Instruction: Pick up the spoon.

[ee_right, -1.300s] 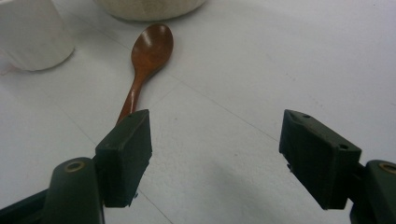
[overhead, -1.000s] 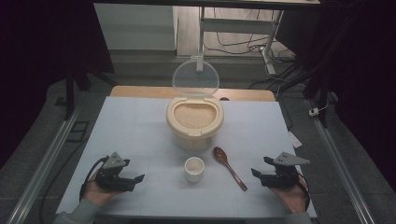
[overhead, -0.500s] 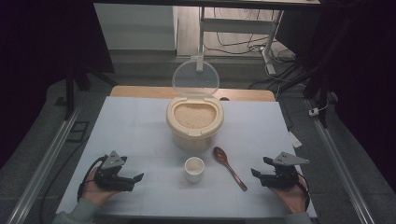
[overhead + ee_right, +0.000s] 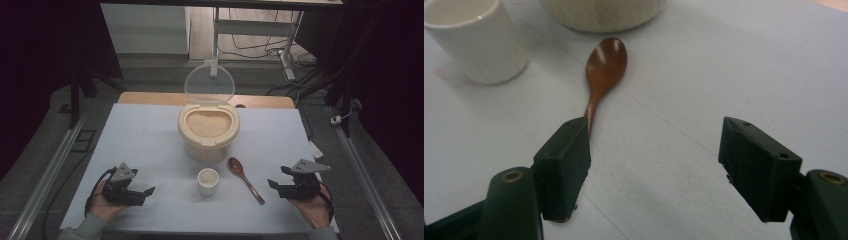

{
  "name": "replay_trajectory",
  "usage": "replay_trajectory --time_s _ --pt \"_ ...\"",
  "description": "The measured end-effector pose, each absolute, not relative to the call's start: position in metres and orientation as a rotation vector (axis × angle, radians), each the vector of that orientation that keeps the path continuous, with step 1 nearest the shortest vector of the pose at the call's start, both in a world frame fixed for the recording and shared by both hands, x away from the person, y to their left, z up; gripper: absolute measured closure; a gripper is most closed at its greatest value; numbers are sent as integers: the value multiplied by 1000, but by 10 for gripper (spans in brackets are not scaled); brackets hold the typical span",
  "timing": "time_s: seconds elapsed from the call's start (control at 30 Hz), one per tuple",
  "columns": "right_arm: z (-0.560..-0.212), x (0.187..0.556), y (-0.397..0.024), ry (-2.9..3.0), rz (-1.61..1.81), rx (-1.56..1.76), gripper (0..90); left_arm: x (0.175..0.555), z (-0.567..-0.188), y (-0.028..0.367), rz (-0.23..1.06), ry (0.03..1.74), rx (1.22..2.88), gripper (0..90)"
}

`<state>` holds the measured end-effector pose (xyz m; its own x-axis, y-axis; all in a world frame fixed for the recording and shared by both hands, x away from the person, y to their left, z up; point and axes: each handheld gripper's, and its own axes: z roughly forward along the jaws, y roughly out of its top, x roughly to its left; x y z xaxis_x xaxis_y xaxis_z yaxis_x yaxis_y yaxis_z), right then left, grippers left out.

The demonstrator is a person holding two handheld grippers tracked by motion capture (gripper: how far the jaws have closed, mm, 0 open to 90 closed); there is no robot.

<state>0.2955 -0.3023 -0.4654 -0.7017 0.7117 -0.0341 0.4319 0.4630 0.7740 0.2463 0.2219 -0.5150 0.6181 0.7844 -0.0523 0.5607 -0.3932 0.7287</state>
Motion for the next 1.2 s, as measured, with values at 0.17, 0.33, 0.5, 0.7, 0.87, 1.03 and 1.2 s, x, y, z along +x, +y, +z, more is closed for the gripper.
replay_trajectory --time_s 0.17,0.33,0.5,0.7,0.87,1.03,1.2 --pt "-456 295 -289 2408 1072 957 306 247 -515 221 382 1056 2102 104" --pt "-450 295 -276 2461 1036 977 325 247 -516 221 378 1064 2097 106" --pt "-443 295 -259 2521 977 996 336 248 -516 221 376 1065 2097 108" --pt "-439 299 -245 2574 893 1023 339 250 -517 220 371 1064 2103 111" --pt "-443 309 -235 2611 826 1090 345 252 -518 219 367 1062 2112 113" --pt "-453 313 -226 2641 766 1107 356 252 -518 219 368 1062 2114 116" --pt "-465 313 -223 2669 689 1121 392 251 -518 219 371 1062 2118 118"
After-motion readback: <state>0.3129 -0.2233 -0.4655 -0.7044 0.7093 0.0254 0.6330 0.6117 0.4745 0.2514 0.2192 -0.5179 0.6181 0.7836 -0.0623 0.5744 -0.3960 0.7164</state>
